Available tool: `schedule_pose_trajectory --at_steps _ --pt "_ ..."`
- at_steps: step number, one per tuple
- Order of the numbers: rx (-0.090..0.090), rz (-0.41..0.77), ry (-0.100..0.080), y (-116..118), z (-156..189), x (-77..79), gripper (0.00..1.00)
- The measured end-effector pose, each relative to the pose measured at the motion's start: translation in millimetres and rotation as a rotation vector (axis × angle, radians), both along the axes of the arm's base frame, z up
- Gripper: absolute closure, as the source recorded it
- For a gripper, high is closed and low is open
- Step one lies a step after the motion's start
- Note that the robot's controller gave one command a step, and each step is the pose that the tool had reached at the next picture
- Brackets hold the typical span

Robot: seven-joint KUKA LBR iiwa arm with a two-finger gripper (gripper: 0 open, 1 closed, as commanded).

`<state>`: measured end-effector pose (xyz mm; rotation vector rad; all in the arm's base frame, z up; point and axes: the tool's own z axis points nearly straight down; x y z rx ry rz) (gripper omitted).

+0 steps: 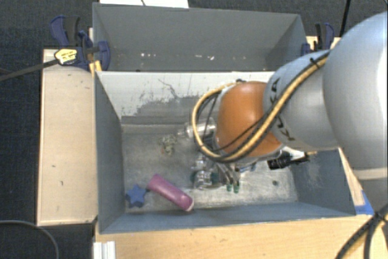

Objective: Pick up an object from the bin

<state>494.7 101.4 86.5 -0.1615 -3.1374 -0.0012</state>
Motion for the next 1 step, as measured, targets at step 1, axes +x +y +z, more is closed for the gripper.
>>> schedule_pose_trajectory --at_steps 1 --pt "0.002 0.035 -0.01 5.6 140.7 -3.0 1.0"
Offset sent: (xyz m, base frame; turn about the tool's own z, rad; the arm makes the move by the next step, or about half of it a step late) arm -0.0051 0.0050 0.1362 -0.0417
